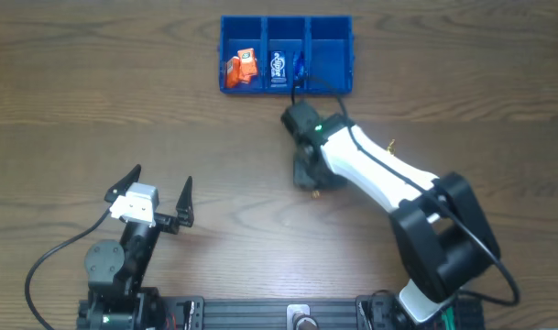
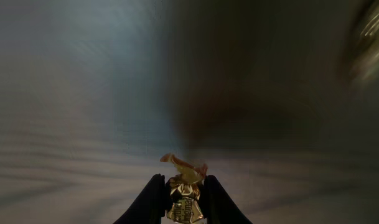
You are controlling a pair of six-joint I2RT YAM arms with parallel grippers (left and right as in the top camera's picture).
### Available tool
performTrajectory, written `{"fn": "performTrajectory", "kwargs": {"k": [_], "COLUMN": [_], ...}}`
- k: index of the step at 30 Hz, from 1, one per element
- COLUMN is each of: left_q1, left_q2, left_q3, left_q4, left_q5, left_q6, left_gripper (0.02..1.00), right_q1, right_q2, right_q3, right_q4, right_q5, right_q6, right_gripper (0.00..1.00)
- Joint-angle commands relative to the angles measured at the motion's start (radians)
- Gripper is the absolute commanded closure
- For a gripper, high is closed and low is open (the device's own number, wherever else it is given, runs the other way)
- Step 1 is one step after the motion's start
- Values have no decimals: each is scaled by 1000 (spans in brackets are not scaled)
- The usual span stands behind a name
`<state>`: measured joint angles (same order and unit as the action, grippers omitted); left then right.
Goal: Sort Candies Into Trays
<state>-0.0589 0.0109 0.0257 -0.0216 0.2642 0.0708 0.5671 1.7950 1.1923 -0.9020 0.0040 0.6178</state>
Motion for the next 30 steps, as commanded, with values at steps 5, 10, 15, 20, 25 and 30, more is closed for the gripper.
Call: {"fn": "performTrajectory", "kwargs": {"k": [5,10,15,20,25,30], "left_q1": [6,6,6,6,6,6], "left_q2": [-7,-7,-7,-7,-7,-7], "left_q3": [-21,-21,-21,-21,-21,-21], "left_q4": [-30,-30,-30,-30,-30,-30], "left_q5": [17,17,17,17,17,17], "left_q6": [-11,-11,-11,-11,-11,-11], "left_gripper": [20,20,20,20,20,18], "right_q1": [-143,-179,-190,-200,-206,-210], "right_q2": [-14,46,162,257,283,283], "right_q3": [422,493,493,493,493,493], "right_q4": [-2,209,400,464,475,480], "right_q5": [208,291,304,309,311,318], "right_q6": [-126,-247,-279,-279,-280,-283], "right_gripper": [884,827,816,814,816,803]}}
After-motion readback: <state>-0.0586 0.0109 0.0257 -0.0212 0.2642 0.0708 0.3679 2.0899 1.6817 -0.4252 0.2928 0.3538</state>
